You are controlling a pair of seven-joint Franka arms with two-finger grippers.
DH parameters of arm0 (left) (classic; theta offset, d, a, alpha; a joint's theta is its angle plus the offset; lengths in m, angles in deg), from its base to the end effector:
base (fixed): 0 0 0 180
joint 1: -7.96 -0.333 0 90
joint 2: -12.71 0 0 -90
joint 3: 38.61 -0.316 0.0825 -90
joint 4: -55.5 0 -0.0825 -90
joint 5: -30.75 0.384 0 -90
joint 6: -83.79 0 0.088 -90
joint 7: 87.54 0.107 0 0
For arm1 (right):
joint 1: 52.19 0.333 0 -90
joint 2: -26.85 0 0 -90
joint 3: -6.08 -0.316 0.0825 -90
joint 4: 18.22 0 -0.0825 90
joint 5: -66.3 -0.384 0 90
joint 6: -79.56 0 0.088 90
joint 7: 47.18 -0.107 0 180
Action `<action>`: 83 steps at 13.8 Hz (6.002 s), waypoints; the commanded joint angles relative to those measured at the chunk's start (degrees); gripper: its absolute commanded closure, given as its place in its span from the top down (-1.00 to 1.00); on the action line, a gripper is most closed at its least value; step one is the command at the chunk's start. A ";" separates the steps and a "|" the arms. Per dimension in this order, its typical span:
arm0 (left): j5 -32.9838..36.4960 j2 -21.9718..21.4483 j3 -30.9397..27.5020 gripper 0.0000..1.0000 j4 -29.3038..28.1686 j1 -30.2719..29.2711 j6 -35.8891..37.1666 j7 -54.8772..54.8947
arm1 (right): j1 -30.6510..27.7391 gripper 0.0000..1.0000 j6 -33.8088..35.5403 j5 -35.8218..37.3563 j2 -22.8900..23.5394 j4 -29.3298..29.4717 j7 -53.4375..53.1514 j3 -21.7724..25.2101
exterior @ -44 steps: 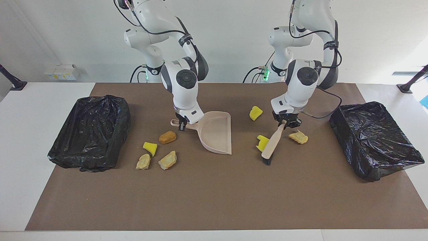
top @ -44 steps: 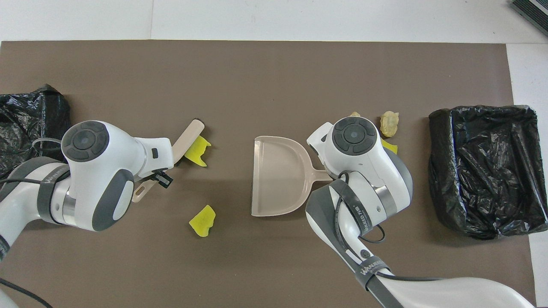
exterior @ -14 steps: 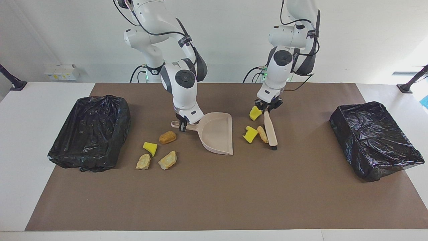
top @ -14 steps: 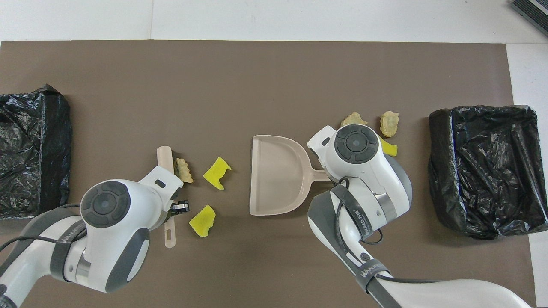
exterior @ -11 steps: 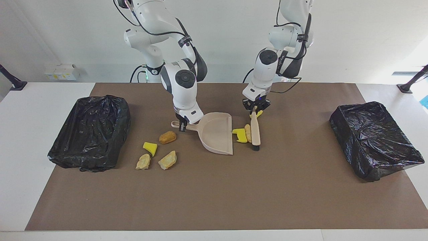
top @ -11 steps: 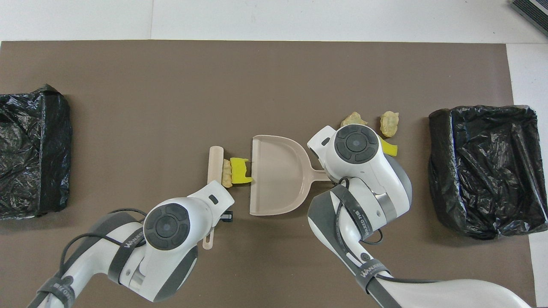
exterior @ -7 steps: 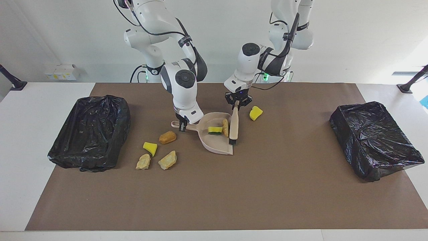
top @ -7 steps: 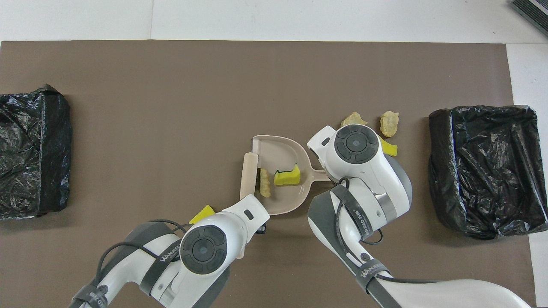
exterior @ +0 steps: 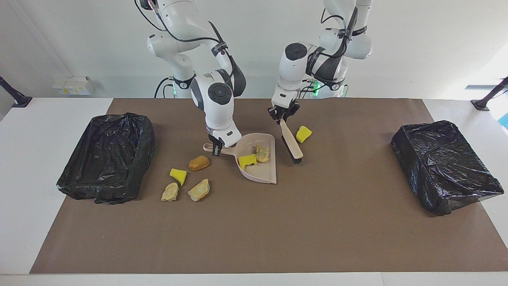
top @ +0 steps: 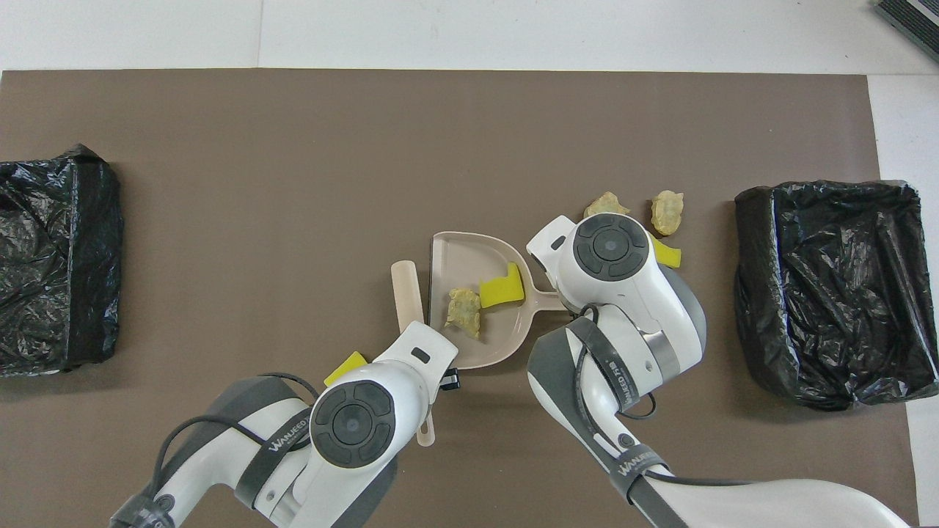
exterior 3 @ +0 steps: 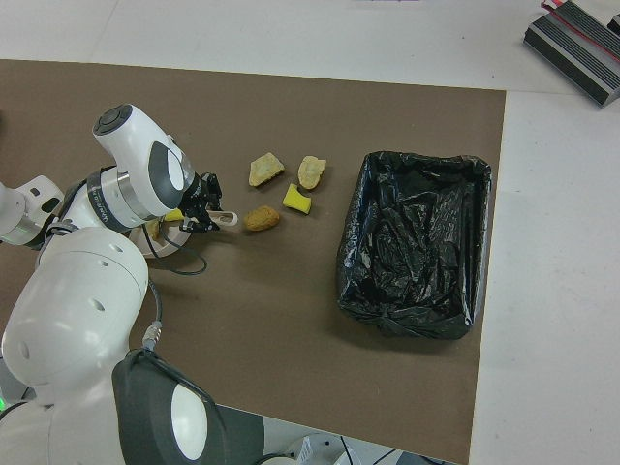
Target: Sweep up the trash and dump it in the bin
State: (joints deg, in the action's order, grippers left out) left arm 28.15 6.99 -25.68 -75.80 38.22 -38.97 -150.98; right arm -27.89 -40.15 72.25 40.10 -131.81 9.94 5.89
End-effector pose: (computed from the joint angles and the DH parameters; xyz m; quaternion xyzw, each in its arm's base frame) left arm 0.3582 -0.3398 0.3869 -0.9816 -0.1891 0.0215 0.0161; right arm 0.5333 0.2373 0.3406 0.7359 0.6729 -0.0717 0.0238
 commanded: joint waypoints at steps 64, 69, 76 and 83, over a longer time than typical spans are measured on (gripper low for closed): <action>-4.26 -8.69 4.12 -1.00 -12.65 8.49 -8.53 7.30 | -24.98 -1.00 6.06 -31.23 -4.90 5.65 29.94 -0.34; -4.43 -9.05 4.12 -1.00 -18.02 11.50 -14.87 5.70 | -32.46 -1.00 13.69 -43.83 -4.55 9.94 37.71 -0.16; -4.43 -6.50 3.68 1.00 -10.66 4.39 -9.19 6.92 | -39.65 -1.00 24.42 -19.59 -10.09 16.20 38.06 3.43; -4.17 -6.24 3.59 1.00 0.51 -11.25 -1.07 14.11 | -51.89 -1.00 16.19 3.76 -11.32 15.85 47.90 4.14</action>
State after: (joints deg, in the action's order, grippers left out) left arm 24.43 0.10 -22.64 -77.55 31.13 -41.63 -140.70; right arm -78.46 -20.78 70.18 29.58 -115.24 56.65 10.84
